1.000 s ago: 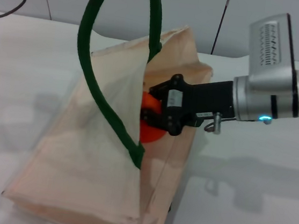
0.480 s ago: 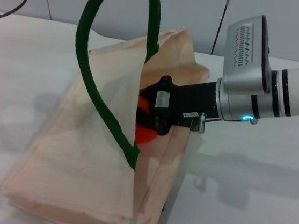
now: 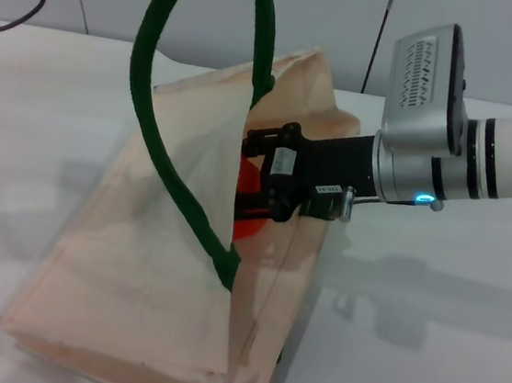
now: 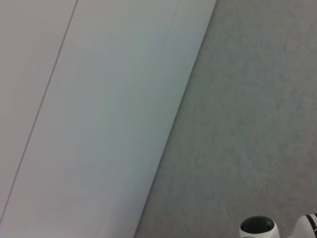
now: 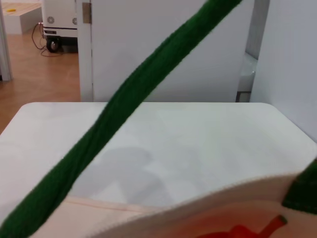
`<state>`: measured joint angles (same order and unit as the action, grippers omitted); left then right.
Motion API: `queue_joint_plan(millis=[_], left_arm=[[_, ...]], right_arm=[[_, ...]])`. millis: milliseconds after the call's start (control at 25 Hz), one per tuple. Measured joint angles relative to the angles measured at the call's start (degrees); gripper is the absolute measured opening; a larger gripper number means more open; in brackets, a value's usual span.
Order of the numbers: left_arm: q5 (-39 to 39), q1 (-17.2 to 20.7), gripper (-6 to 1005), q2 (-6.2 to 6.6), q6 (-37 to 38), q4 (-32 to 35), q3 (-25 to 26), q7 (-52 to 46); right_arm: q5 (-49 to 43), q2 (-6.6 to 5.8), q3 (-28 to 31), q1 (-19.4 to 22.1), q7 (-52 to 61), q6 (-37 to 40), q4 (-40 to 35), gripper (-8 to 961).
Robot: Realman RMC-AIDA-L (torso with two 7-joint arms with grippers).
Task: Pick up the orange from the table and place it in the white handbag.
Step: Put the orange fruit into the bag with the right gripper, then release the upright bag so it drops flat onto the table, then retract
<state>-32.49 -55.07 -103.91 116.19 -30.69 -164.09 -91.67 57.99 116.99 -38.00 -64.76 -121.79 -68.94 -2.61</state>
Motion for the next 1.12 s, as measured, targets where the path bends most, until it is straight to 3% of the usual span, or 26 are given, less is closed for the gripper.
queue_joint_plan(millis=[80, 200, 400, 600, 840, 1120], left_arm=[[0.0, 0.1, 133, 0.01, 0.0, 0.0, 0.0, 0.0], [-0.1, 0.3, 133, 0.04, 0.0, -0.2, 0.0, 0.0], [-0.3, 0.6, 133, 0.10, 0.0, -0.3, 0.0, 0.1], [-0.4, 1.1, 133, 0.19, -0.3, -0.4, 0.0, 0.1], [-0.1, 1.6, 132, 0.18, -1.3, -0.4, 0.0, 0.1], [0.1, 2.1, 132, 0.11, -2.2, -0.4, 0.0, 0.1]], right_arm=[[0.0, -0.06, 0.0, 0.1, 0.3, 0.0, 0.0, 456], [0.0, -0.23, 0.1, 0.6, 0.5, 0.1, -0.3, 676], [0.0, -0.48, 0.1, 2.8, 1.7, -0.2, -1.9, 890], [0.1, -0.73, 1.1, 5.8, 2.8, -0.7, -4.7, 891], [0.1, -1.13, 2.5, 14.8, 9.1, -1.7, -15.8, 891], [0.1, -1.52, 14.5, 20.1, 9.6, -3.2, -21.5, 891]])
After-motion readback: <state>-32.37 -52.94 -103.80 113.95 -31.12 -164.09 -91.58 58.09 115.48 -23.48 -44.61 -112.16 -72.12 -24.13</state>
